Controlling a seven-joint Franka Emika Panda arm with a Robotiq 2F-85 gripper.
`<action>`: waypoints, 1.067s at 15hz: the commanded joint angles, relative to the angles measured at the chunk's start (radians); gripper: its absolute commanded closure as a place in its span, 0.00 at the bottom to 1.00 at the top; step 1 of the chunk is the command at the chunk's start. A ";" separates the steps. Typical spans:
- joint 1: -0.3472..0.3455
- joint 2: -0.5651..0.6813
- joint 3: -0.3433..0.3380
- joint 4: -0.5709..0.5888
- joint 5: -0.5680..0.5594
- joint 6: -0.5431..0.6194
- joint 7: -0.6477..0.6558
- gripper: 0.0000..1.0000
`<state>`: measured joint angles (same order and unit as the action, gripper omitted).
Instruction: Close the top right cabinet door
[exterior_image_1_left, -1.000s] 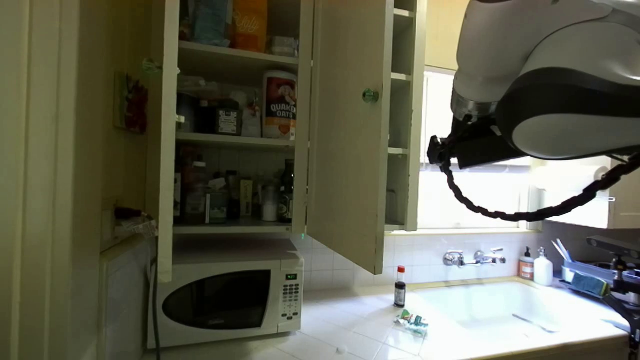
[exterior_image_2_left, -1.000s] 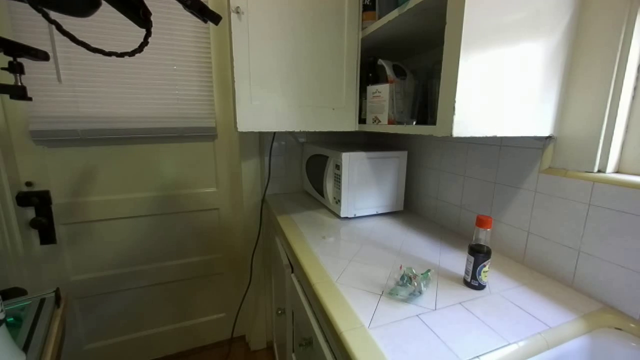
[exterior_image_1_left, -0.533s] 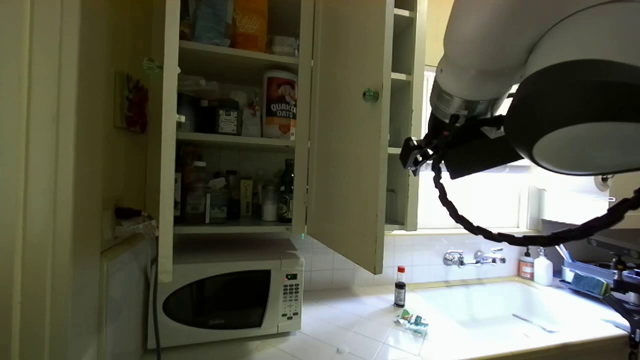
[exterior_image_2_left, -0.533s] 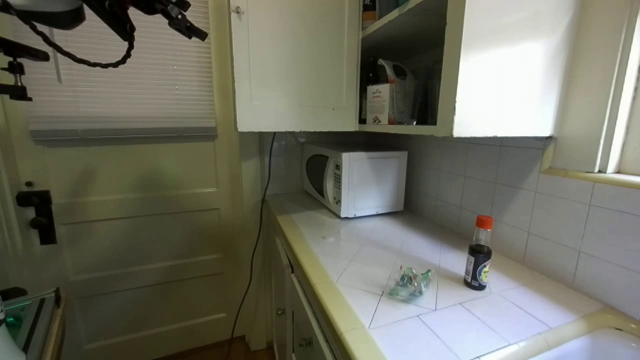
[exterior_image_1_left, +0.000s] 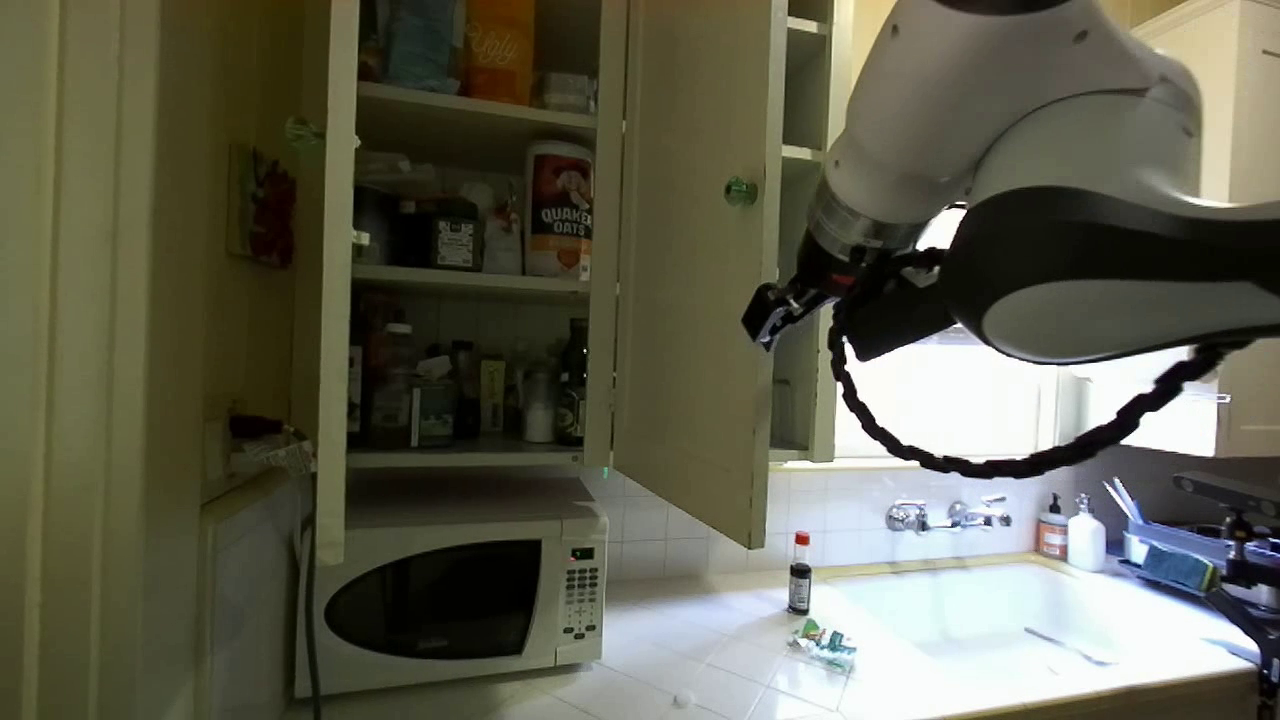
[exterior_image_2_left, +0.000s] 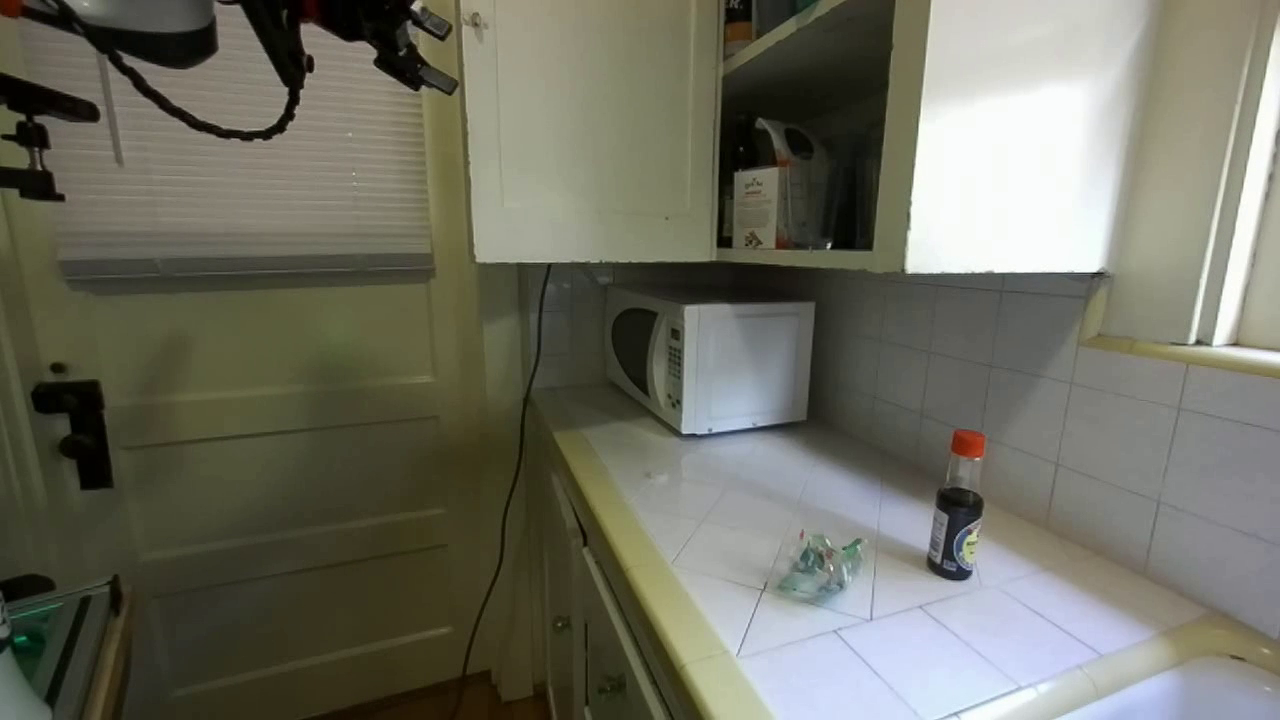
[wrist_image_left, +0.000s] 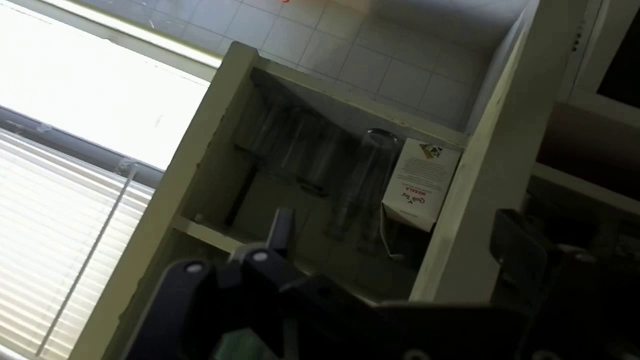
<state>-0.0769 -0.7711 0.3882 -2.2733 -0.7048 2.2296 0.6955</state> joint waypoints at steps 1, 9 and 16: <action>-0.024 0.149 0.009 0.098 -0.037 0.021 -0.054 0.00; 0.004 0.146 0.025 0.121 -0.032 -0.081 -0.067 0.00; 0.154 0.019 -0.027 0.045 0.012 -0.047 -0.249 0.00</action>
<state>0.0127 -0.6914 0.3925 -2.1859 -0.7157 2.1670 0.5314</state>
